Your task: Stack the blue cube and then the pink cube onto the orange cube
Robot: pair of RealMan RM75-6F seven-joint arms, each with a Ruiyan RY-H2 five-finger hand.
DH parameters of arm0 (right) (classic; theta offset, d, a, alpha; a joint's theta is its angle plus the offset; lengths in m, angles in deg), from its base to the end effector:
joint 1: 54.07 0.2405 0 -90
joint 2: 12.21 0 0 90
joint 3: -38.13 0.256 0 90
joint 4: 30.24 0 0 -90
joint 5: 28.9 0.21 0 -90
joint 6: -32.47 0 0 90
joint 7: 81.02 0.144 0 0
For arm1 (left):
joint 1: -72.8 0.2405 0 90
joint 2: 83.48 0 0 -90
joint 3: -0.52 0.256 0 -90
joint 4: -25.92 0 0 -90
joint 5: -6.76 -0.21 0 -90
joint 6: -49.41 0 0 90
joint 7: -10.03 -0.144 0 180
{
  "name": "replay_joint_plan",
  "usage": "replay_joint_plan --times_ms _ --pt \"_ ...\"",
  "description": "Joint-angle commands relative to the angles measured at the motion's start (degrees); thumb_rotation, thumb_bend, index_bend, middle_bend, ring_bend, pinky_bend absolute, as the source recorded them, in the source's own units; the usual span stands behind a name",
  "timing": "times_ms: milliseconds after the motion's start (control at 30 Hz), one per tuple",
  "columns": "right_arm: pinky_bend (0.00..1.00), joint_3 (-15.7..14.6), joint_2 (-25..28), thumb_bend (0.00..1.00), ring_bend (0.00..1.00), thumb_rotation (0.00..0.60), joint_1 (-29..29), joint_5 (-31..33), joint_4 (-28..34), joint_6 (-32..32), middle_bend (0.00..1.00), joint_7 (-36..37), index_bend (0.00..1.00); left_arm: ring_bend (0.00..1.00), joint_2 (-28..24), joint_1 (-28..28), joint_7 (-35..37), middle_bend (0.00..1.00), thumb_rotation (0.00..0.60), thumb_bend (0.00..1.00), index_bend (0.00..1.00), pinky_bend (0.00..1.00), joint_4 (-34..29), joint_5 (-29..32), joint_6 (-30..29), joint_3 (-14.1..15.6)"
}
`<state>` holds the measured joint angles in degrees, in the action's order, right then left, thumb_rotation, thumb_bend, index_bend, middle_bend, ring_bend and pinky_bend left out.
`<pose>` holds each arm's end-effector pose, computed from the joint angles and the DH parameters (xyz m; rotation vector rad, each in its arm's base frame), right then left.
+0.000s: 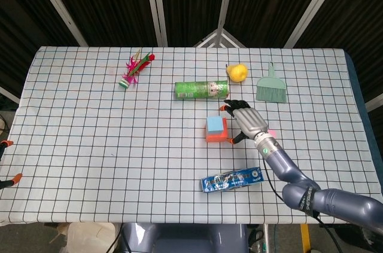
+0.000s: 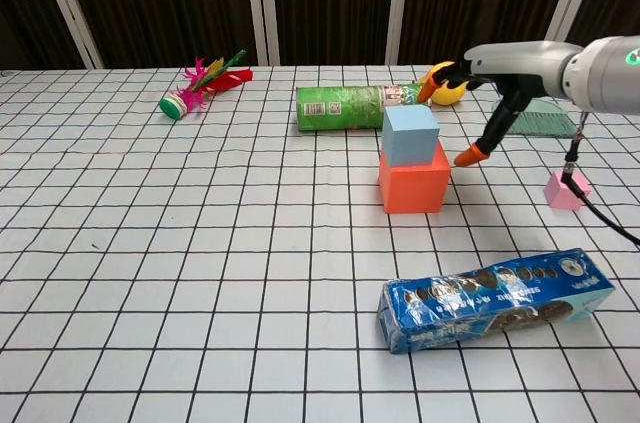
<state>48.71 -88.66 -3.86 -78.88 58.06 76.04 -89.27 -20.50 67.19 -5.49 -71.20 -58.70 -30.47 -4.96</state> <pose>-0.1472 -0.3831 0.0327 1.8155 -1.2313 0.8736 -0.3409 0.1856 0.1675 -1.2114 -0.9605 -0.5591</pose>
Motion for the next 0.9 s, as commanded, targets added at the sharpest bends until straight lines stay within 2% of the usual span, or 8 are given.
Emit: replay_joint_plan --times_ms 33,300,433,667,900 --pt "0.0 -1.3 1.8 0.23 0.03 0.6 -1.6 -1.2 0.7 1.2 0.07 -0.3 0.19 0.0 -0.1 0.1 0.2 0.01 0.6 0.21 0.22 0.02 0.0 0.3 0.1 -0.1" --pt "0.0 -4.5 5.9 0.23 0.03 0.6 -7.9 -7.6 1.2 6.2 0.07 2.6 0.19 0.0 0.1 0.1 -0.3 0.01 0.6 0.2 0.22 0.02 0.1 0.8 -0.2 -0.4" --pt "0.0 -4.9 6.5 0.23 0.03 0.6 -9.1 -10.1 -0.2 5.9 0.07 5.1 0.25 0.0 0.2 0.2 -0.2 0.01 0.6 0.21 0.22 0.02 -0.1 1.3 -0.5 -0.6" --pt "0.0 -5.2 4.7 0.23 0.03 0.6 -9.8 -13.4 -4.0 3.9 0.07 8.8 0.36 0.0 0.1 0.9 -0.5 0.01 0.6 0.21 0.22 0.02 -0.7 0.6 -2.3 -0.6" --pt "0.0 -4.7 2.0 0.23 0.02 0.6 -9.6 -13.1 -9.7 1.6 0.07 10.2 0.38 0.0 0.1 1.8 -0.5 0.01 0.6 0.21 0.22 0.02 -1.3 1.1 -3.9 -0.8"
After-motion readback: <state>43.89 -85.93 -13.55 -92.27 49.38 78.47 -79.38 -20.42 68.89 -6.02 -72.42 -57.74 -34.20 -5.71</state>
